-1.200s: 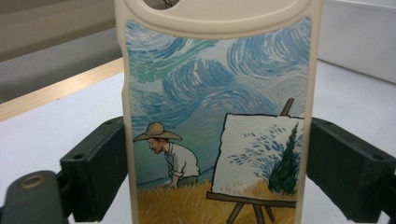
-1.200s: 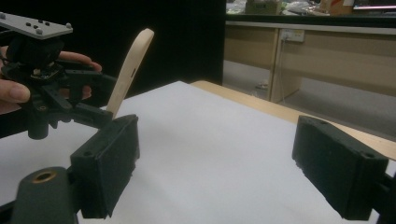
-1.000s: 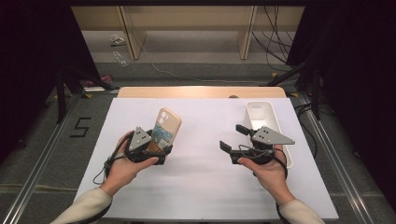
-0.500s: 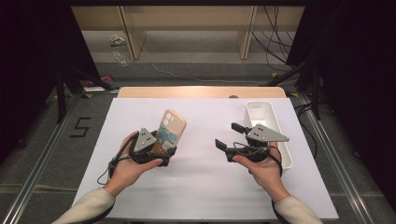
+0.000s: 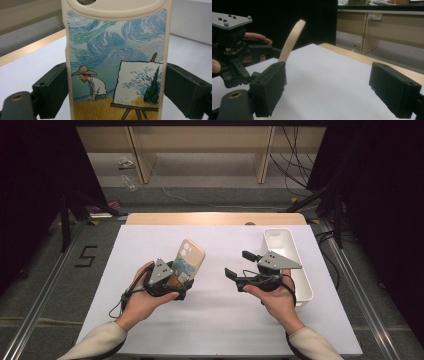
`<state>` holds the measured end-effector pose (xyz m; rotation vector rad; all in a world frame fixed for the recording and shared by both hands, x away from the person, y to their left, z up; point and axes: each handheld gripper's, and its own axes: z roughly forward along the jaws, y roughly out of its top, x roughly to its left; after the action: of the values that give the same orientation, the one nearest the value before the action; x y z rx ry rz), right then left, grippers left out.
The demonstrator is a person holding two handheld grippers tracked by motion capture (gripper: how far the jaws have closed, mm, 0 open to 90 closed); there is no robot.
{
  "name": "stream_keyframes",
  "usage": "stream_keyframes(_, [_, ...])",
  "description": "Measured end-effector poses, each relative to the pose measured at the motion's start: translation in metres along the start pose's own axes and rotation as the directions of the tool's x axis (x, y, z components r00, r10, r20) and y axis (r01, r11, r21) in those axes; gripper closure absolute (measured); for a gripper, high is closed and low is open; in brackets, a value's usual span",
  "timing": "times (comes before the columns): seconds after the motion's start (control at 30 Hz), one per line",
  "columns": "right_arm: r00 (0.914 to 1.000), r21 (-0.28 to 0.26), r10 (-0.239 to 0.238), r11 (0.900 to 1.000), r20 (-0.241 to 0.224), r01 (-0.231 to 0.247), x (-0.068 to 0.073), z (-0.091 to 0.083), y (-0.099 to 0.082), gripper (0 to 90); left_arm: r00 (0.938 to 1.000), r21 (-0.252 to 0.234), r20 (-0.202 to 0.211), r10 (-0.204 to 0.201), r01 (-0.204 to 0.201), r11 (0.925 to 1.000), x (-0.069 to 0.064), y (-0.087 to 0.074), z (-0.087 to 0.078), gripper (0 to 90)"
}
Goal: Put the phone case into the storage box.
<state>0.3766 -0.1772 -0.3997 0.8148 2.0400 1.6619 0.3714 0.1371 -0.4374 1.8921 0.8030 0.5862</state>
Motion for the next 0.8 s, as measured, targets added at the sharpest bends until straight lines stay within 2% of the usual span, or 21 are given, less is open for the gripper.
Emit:
stream_keyframes(0.3, [1.0, 0.0, -0.004, 1.0, 0.001, 0.004, 0.003, 0.006, 0.003, 15.0, 0.9995, 0.003, 0.021, 0.023, -0.023, 0.9997, -0.009, 0.002, 0.007, 11.3])
stream_keyframes(0.8, [0.9995, -0.002, 0.001, 1.0, -0.031, -0.001, 0.01, 0.018, 0.007, 15.0, 0.998, 0.018, 0.04, 0.049, -0.05, 0.9986, -0.023, 0.004, 0.018, 11.3])
